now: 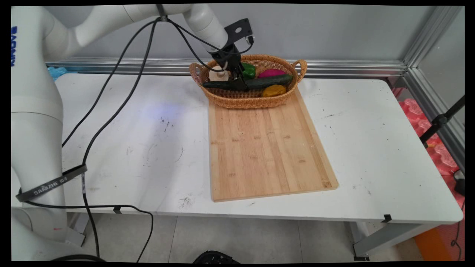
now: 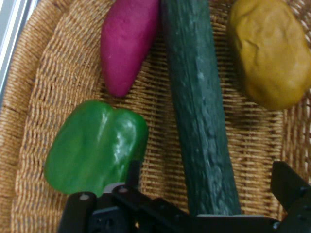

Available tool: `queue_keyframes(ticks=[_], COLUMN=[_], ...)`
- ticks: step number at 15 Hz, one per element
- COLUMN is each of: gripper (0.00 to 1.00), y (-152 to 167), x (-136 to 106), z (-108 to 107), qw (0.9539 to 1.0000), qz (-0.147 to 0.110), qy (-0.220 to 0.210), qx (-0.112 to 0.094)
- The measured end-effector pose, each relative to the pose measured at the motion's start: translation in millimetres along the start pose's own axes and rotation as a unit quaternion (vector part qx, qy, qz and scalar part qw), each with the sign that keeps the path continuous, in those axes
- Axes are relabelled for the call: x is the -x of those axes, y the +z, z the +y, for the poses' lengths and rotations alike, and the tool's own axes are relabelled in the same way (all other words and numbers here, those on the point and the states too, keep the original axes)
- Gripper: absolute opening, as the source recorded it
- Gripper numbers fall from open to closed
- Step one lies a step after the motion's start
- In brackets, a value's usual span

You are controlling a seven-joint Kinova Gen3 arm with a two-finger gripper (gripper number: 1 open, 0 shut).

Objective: Pick up the cucumber from the vegetable basket, then place the picked object on the cutting board

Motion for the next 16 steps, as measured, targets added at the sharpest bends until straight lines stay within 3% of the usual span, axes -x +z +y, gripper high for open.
queue_keyframes(ticks=[4, 5, 11, 16], gripper=[1.0, 0.0, 0.0, 0.0], y=[14.8, 17.6, 24.6, 0.6], x=[0.4, 0.6, -1.2, -15.8], z=[-6.6, -7.7, -10.3, -2.5], qw=[0.9999, 0.9999, 0.9998, 0.9997], qz=[0.004, 0.005, 0.008, 0.008], qy=[-0.008, -0.01, -0.017, -0.024], qx=[0.004, 0.006, 0.012, 0.006])
